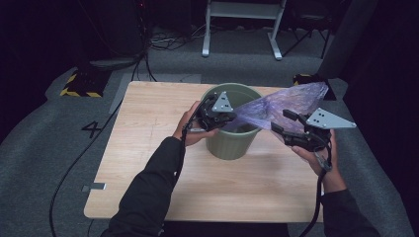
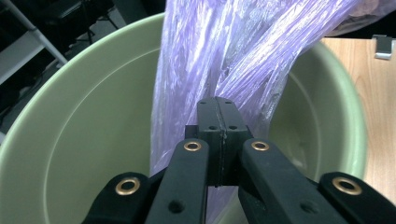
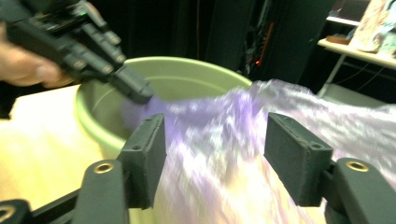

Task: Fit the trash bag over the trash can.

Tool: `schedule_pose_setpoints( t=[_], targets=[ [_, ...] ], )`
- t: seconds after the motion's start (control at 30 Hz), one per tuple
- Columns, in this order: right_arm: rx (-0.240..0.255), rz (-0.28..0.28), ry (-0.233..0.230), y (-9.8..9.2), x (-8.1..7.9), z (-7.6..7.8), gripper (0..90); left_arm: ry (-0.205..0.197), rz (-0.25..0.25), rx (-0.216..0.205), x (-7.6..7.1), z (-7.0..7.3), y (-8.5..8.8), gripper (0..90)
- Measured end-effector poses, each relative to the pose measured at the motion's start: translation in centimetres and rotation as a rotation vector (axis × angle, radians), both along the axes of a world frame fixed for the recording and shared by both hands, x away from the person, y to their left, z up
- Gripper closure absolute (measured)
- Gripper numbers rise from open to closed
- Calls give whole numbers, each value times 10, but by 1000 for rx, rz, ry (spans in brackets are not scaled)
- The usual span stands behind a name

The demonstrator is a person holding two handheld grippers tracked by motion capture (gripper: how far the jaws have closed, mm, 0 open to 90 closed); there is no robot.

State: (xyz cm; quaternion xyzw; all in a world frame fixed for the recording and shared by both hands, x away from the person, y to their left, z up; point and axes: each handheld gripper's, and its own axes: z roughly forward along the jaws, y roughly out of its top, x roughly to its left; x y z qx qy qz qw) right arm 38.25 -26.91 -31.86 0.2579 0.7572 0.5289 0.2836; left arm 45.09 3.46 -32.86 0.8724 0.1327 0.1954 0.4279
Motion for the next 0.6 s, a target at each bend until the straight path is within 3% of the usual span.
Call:
schedule_pose_setpoints(
  t=[0.1,0.23,0.4,0.47,0.6],
  targets=[
    [-41,63,25,-10,-12,-3,316,0,8,-2,1,2,5,899],
    [-82,85,30,-15,-19,-10,281,3,12,-1,2,3,13,899],
    [-133,83,25,-17,-22,-19,235,13,26,-15,6,4,25,898],
    [-159,60,17,-22,-19,-27,214,22,27,-44,8,4,33,899],
    [-146,31,22,-27,-14,-33,207,31,35,-57,10,3,40,899]
  ],
)
